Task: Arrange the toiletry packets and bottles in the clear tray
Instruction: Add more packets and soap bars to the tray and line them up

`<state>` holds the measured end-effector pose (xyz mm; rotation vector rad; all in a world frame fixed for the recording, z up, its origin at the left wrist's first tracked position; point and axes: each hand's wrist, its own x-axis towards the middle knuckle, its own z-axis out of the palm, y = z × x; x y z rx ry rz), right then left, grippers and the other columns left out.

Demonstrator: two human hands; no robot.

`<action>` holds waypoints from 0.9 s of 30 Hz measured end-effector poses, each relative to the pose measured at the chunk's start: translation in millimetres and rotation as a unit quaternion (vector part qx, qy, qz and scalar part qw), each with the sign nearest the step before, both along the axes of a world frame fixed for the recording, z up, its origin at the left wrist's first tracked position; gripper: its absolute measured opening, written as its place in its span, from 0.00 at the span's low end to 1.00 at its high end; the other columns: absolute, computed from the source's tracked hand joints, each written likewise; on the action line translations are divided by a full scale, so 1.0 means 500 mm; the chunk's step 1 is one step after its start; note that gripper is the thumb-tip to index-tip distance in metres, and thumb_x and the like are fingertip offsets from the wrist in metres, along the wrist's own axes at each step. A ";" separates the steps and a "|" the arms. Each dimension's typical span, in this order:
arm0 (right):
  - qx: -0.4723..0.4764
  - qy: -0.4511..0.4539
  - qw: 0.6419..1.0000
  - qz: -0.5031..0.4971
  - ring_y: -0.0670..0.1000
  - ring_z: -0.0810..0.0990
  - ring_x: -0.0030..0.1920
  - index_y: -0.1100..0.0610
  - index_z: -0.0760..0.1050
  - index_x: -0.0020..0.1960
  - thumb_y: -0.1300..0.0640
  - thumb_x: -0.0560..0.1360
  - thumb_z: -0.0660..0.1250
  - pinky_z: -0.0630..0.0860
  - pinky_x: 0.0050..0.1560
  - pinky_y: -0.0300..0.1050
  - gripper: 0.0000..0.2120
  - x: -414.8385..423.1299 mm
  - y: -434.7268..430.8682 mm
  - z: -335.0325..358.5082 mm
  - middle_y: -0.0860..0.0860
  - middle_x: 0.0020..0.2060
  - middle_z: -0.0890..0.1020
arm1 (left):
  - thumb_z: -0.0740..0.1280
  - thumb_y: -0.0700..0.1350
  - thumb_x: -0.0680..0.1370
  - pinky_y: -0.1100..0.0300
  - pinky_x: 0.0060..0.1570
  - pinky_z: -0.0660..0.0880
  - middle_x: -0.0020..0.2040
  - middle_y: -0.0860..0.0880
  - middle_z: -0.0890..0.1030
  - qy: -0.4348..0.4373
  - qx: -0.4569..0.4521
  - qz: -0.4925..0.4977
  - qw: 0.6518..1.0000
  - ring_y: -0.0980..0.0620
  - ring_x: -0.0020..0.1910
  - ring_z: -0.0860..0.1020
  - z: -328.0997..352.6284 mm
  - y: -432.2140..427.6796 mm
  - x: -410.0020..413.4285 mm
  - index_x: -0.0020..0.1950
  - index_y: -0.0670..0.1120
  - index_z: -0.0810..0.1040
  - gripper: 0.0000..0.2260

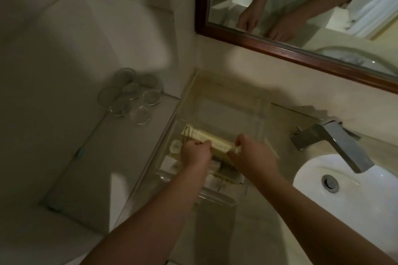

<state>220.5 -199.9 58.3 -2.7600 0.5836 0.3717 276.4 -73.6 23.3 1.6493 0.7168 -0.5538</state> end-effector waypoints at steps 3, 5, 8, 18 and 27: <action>0.006 -0.013 0.999 0.029 0.44 0.78 0.38 0.45 0.69 0.58 0.39 0.72 0.68 0.78 0.35 0.40 0.19 -0.040 -0.001 0.010 0.44 0.44 0.80 | 0.70 0.43 0.73 0.62 0.29 0.71 0.36 0.47 0.81 -0.014 -0.026 0.017 0.999 0.53 0.31 0.76 0.023 0.015 -0.067 0.41 0.44 0.79 0.04; 0.000 0.006 0.998 0.064 0.44 0.79 0.39 0.45 0.70 0.59 0.37 0.71 0.68 0.78 0.36 0.39 0.21 -0.063 0.001 0.012 0.44 0.47 0.81 | 0.70 0.43 0.74 0.62 0.27 0.71 0.34 0.48 0.80 -0.006 -0.041 0.023 0.999 0.54 0.30 0.75 0.034 0.028 -0.106 0.43 0.44 0.79 0.03; -0.015 0.031 0.994 0.102 0.44 0.79 0.40 0.45 0.73 0.59 0.37 0.71 0.68 0.80 0.38 0.41 0.21 -0.072 0.004 0.008 0.44 0.48 0.81 | 0.69 0.41 0.75 0.65 0.25 0.70 0.32 0.49 0.78 0.006 -0.064 0.038 0.997 0.56 0.27 0.72 0.031 0.043 -0.138 0.45 0.42 0.78 0.03; -0.047 0.041 0.983 0.172 0.50 0.81 0.44 0.46 0.71 0.62 0.37 0.72 0.66 0.80 0.42 0.47 0.22 -0.069 0.024 0.011 0.46 0.54 0.79 | 0.70 0.41 0.74 0.62 0.28 0.71 0.33 0.48 0.79 -0.012 -0.063 0.061 0.996 0.54 0.29 0.74 0.032 0.071 -0.148 0.45 0.41 0.79 0.04; 0.093 0.098 0.978 0.157 0.49 0.80 0.43 0.47 0.79 0.53 0.47 0.72 0.67 0.80 0.44 0.50 0.11 -0.046 -0.011 0.039 0.47 0.47 0.82 | 0.68 0.34 0.74 0.62 0.28 0.71 0.38 0.53 0.80 -0.097 -0.187 -0.027 0.977 0.56 0.32 0.77 0.048 0.114 -0.081 0.55 0.51 0.75 0.14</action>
